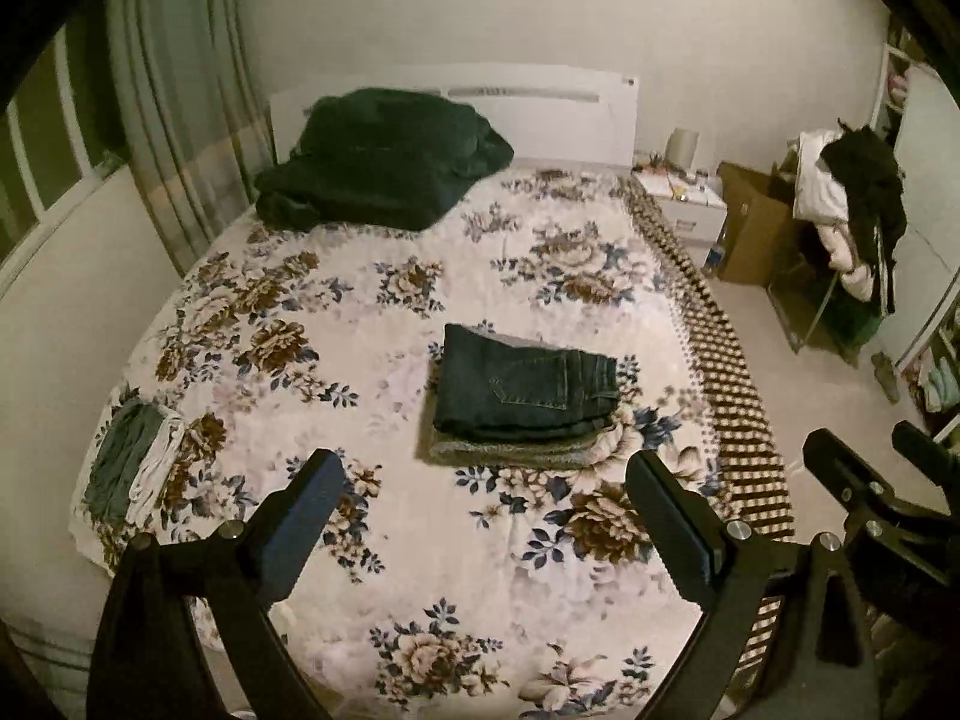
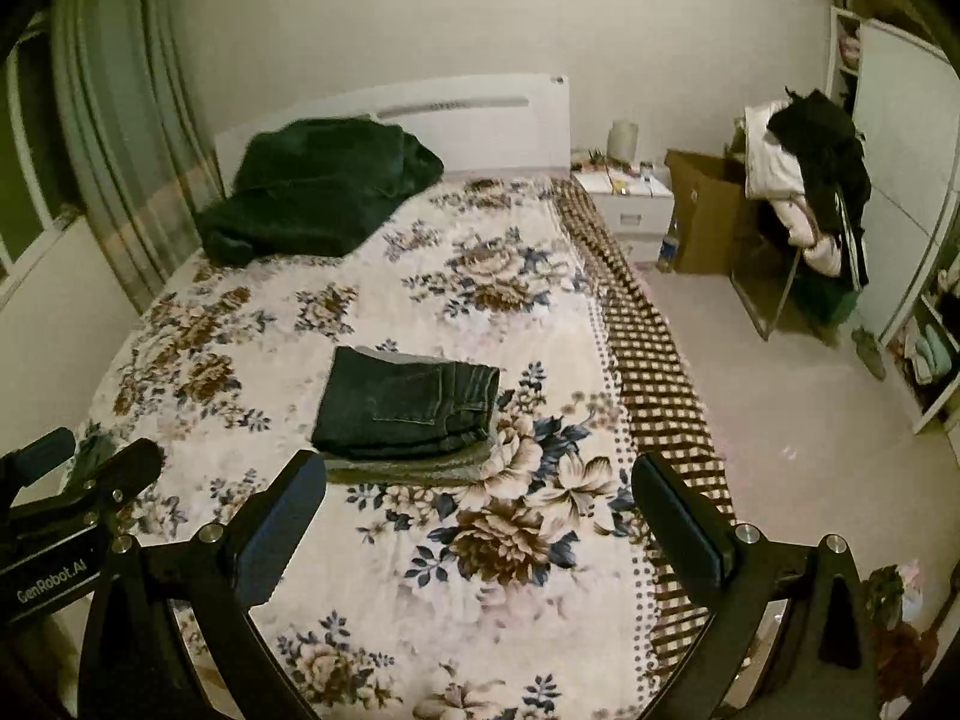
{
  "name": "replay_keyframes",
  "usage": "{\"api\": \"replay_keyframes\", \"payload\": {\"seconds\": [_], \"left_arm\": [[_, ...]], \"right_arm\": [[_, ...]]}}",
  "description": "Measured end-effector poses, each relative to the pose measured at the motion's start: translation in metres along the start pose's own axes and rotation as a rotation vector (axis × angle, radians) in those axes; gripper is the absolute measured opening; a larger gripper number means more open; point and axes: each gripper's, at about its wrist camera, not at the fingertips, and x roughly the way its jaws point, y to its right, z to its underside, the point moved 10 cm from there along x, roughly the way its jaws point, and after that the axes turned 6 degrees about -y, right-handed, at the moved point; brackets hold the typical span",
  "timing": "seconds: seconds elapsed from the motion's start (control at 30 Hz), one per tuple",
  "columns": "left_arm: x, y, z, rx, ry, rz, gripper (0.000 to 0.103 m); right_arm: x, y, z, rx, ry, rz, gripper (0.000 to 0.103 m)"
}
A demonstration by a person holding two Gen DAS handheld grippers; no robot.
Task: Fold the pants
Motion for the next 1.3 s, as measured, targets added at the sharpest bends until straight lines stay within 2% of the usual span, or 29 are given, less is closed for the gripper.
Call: {"api": "replay_keyframes", "payload": {"seconds": [0.23, 0.3, 0.4, 0.57, 0.63, 0.83, 1.1, 1.3], "left_arm": [[-0.058, -0.003, 0.009, -0.023, 0.051, 0.004, 0.096], [-0.069, -0.005, 0.010, -0.023, 0.059, 0.004, 0.103], [-0.084, -0.011, 0.012, -0.026, 0.077, 0.006, 0.103], [-0.098, -0.025, 0.015, -0.020, 0.064, 0.000, 0.103], [-0.102, -0.030, 0.017, -0.011, 0.063, -0.005, 0.103], [-0.108, -0.037, 0.020, -0.006, 0.060, -0.004, 0.103], [-0.113, -0.040, 0.025, 0.000, 0.061, 0.009, 0.103], [-0.106, -0.037, 0.031, 0.003, 0.030, 0.007, 0.103]], "right_arm": [[-0.082, -0.001, 0.006, -0.001, 0.059, 0.008, 0.103], [-0.097, -0.004, 0.005, 0.000, 0.067, 0.005, 0.103], [-0.121, -0.008, 0.006, 0.006, 0.080, 0.008, 0.103], [-0.145, -0.019, 0.006, 0.023, 0.076, 0.014, 0.103], [-0.151, -0.026, 0.006, 0.026, 0.066, -0.007, 0.103], [-0.162, -0.038, 0.004, 0.015, 0.074, 0.005, 0.103], [-0.151, -0.041, 0.008, 0.017, 0.030, -0.009, 0.103], [-0.150, -0.038, 0.008, 0.009, 0.025, -0.005, 0.103]]}}
